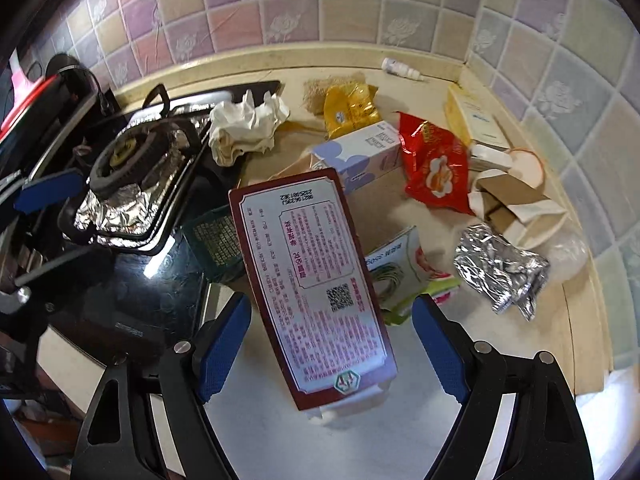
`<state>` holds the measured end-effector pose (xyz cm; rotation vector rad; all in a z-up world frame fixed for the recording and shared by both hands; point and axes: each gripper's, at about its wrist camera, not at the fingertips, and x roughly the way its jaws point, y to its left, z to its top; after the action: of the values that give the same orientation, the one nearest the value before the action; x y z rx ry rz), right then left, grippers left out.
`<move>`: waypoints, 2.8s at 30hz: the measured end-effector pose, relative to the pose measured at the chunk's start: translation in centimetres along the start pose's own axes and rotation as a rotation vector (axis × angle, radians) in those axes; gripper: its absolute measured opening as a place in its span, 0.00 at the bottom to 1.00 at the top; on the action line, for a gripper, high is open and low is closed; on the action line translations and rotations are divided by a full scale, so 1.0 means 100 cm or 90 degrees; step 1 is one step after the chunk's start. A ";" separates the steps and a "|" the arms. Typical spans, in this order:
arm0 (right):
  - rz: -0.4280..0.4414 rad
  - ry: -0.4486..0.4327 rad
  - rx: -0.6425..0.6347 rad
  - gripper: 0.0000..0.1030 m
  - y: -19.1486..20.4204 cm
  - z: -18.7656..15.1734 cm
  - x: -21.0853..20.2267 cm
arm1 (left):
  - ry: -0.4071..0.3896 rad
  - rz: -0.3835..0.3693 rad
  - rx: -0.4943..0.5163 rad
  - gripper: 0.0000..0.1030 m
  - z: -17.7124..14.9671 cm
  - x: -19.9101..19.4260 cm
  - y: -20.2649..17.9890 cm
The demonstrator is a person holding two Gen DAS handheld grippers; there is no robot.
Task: Collect trash
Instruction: 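Grasp the red-and-white box with the right tool while the left tool grasps the green drink carton, then carry both items down to the floor bin and release them inside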
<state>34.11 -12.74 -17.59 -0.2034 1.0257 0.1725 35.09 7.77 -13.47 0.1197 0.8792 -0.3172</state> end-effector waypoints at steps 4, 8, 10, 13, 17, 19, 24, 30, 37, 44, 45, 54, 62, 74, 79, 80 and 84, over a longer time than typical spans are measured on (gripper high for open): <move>0.011 0.018 -0.014 0.62 0.006 -0.002 0.012 | 0.014 -0.055 0.011 0.78 0.005 0.009 0.000; 0.017 -0.006 0.002 0.60 0.002 -0.004 0.006 | 0.026 -0.086 0.018 0.78 0.010 0.018 -0.007; 0.021 -0.019 0.022 0.59 -0.003 -0.006 -0.002 | 0.036 -0.088 0.022 0.78 0.013 0.026 -0.011; 0.028 -0.043 0.063 0.59 -0.016 -0.009 -0.018 | 0.051 -0.092 0.028 0.78 0.017 0.039 -0.017; 0.041 -0.077 0.121 0.59 -0.032 -0.017 -0.038 | 0.072 -0.089 0.039 0.78 0.022 0.060 -0.028; 0.045 -0.083 0.137 0.59 -0.037 -0.022 -0.045 | 0.082 -0.081 0.044 0.76 0.022 0.071 -0.034; 0.039 -0.089 0.147 0.59 -0.040 -0.034 -0.056 | 0.109 -0.062 0.065 0.53 0.018 0.093 -0.049; 0.036 -0.089 0.155 0.59 -0.041 -0.051 -0.061 | 0.093 -0.071 0.062 0.34 0.014 0.100 -0.052; 0.042 -0.112 0.164 0.59 -0.042 -0.057 -0.072 | 0.078 -0.069 0.051 0.33 0.019 0.084 -0.052; 0.051 -0.150 0.159 0.59 -0.040 -0.057 -0.103 | 0.034 -0.069 0.081 0.33 0.030 0.043 -0.070; 0.054 -0.155 0.156 0.59 -0.039 -0.058 -0.108 | 0.024 -0.063 0.090 0.33 0.034 0.034 -0.073; 0.076 -0.197 0.143 0.59 -0.027 -0.081 -0.170 | -0.022 -0.068 0.046 0.33 0.037 -0.046 -0.082; 0.097 -0.225 0.126 0.59 -0.004 -0.139 -0.232 | -0.037 -0.075 0.018 0.33 -0.026 -0.114 -0.108; 0.121 -0.161 0.115 0.59 0.035 -0.271 -0.235 | -0.027 -0.024 -0.006 0.33 -0.156 -0.138 -0.152; 0.124 -0.096 0.150 0.59 0.041 -0.318 -0.193 | 0.013 -0.011 -0.004 0.33 -0.203 -0.110 -0.163; 0.124 -0.082 0.157 0.59 0.042 -0.326 -0.182 | 0.022 -0.010 -0.002 0.33 -0.212 -0.103 -0.164; 0.110 -0.032 0.182 0.59 0.045 -0.358 -0.136 | 0.059 -0.025 -0.006 0.33 -0.245 -0.063 -0.166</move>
<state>-3.55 -17.91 -24.30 0.1490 1.0057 0.1842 8.00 -0.84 -23.71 0.1095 0.9761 -0.3471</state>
